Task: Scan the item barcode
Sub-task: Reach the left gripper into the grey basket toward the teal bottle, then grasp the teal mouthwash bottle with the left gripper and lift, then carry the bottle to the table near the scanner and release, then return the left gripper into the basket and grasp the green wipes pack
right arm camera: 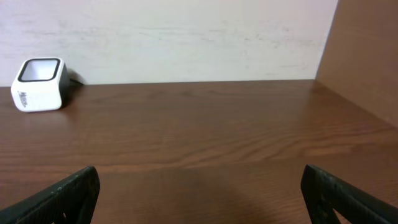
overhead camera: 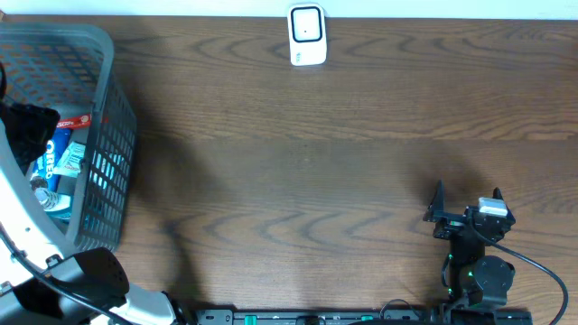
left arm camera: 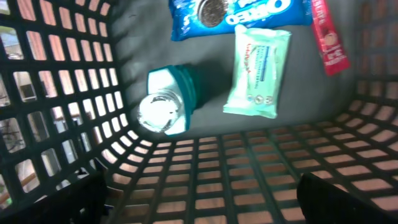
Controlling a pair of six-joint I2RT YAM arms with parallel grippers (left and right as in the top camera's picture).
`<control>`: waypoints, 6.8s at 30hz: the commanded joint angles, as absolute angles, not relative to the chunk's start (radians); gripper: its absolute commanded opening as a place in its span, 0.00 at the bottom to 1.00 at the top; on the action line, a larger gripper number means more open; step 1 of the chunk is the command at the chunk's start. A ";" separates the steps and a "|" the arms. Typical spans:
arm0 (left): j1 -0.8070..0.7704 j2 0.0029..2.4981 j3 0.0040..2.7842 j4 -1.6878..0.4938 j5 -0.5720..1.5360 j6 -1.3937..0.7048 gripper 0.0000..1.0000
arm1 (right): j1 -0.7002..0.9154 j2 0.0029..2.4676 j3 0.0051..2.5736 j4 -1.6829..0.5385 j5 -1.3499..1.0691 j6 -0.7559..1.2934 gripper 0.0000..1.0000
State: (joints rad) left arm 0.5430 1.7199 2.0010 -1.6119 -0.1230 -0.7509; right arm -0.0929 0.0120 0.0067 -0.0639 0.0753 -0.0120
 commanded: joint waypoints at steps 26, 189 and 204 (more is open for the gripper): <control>0.625 1.704 1.694 -1.543 -0.170 -0.714 0.98 | -0.082 0.007 0.006 -0.068 0.076 -0.023 0.99; -0.624 2.109 2.218 -1.280 -0.148 -0.533 0.96 | -0.083 0.007 0.006 -0.068 0.076 -0.023 0.99; 0.352 1.596 2.275 -1.488 -0.139 -0.562 0.98 | -0.082 0.007 0.006 -0.068 0.076 -0.023 0.99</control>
State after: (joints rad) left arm 0.2150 1.5280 2.3093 -1.4513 -0.1692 -0.5472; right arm -0.0929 0.0120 0.0067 -0.0639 0.0753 -0.0120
